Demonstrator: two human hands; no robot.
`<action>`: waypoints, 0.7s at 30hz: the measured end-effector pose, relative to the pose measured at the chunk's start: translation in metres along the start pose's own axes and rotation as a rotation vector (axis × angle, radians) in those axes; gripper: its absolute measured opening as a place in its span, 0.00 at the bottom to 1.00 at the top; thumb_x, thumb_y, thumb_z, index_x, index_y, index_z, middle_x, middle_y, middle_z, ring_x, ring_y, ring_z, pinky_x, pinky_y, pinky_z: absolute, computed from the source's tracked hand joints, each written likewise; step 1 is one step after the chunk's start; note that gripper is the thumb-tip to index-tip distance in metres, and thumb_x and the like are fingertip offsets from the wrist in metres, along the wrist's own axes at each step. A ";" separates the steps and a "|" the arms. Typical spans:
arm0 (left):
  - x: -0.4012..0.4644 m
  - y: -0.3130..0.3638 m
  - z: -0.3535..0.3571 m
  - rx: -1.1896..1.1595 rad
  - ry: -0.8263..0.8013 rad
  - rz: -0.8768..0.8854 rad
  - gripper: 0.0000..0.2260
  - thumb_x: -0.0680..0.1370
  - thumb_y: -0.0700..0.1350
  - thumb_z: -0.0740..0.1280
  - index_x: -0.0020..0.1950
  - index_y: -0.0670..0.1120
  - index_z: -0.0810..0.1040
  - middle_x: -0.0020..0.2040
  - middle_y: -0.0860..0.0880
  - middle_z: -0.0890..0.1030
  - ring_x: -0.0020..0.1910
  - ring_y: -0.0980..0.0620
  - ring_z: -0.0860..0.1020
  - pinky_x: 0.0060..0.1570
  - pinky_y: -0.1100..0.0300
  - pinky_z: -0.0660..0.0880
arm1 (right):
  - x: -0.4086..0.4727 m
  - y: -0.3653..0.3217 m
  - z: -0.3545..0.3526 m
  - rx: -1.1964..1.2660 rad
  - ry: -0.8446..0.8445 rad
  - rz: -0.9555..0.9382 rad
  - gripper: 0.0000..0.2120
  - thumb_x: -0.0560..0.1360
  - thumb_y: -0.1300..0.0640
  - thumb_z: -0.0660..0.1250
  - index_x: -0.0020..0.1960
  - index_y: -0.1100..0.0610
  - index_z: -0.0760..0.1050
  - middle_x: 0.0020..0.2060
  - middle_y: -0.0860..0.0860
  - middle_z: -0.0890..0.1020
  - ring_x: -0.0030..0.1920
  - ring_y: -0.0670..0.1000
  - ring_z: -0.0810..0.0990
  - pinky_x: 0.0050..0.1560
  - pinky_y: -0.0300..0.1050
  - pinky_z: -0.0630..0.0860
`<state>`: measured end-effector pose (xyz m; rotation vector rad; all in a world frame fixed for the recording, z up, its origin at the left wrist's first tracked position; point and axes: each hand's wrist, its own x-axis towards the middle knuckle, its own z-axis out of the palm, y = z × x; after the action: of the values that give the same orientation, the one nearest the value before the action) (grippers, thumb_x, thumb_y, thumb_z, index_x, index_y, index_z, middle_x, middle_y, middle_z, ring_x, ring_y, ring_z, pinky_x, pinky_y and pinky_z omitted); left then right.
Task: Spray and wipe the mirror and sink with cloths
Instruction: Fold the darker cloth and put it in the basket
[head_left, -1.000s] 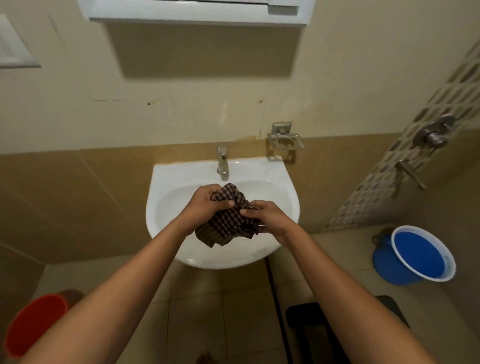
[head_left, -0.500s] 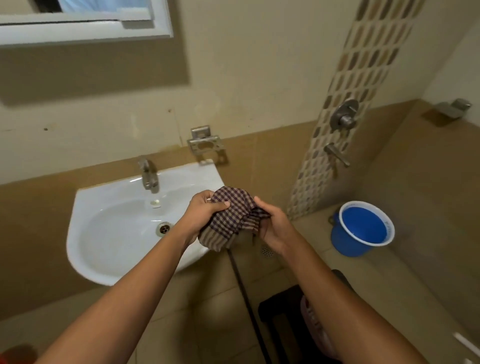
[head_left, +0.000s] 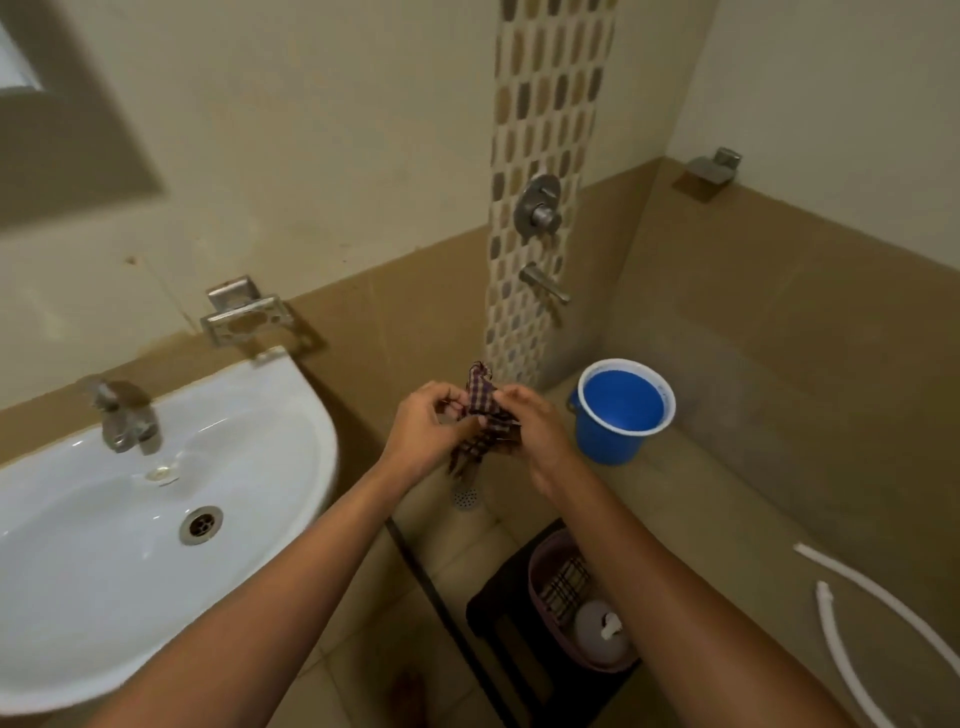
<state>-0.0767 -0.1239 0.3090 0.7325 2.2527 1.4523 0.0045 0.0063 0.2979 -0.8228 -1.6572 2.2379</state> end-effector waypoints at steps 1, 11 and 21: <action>0.006 0.003 0.005 -0.096 -0.031 -0.038 0.03 0.74 0.40 0.72 0.45 0.44 0.81 0.46 0.45 0.81 0.47 0.46 0.79 0.48 0.54 0.77 | 0.002 -0.001 -0.006 -0.033 0.034 -0.018 0.06 0.79 0.58 0.64 0.46 0.53 0.78 0.44 0.53 0.83 0.44 0.53 0.81 0.40 0.46 0.79; 0.084 0.018 0.036 -0.321 -0.363 -0.139 0.12 0.77 0.36 0.66 0.34 0.43 0.75 0.35 0.46 0.78 0.39 0.48 0.76 0.42 0.56 0.74 | 0.017 -0.018 -0.067 0.073 0.390 -0.016 0.07 0.78 0.60 0.63 0.41 0.57 0.77 0.39 0.54 0.81 0.42 0.53 0.79 0.39 0.45 0.78; 0.144 0.024 0.043 -0.279 -0.494 -0.121 0.12 0.76 0.38 0.63 0.32 0.47 0.75 0.29 0.53 0.77 0.29 0.57 0.75 0.29 0.65 0.71 | -0.012 -0.014 -0.138 0.183 0.517 0.037 0.12 0.72 0.66 0.71 0.55 0.63 0.78 0.43 0.55 0.86 0.44 0.53 0.83 0.43 0.45 0.81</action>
<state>-0.1624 0.0021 0.3105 0.7501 1.6559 1.3165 0.0908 0.1153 0.2874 -1.2550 -1.1873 1.9346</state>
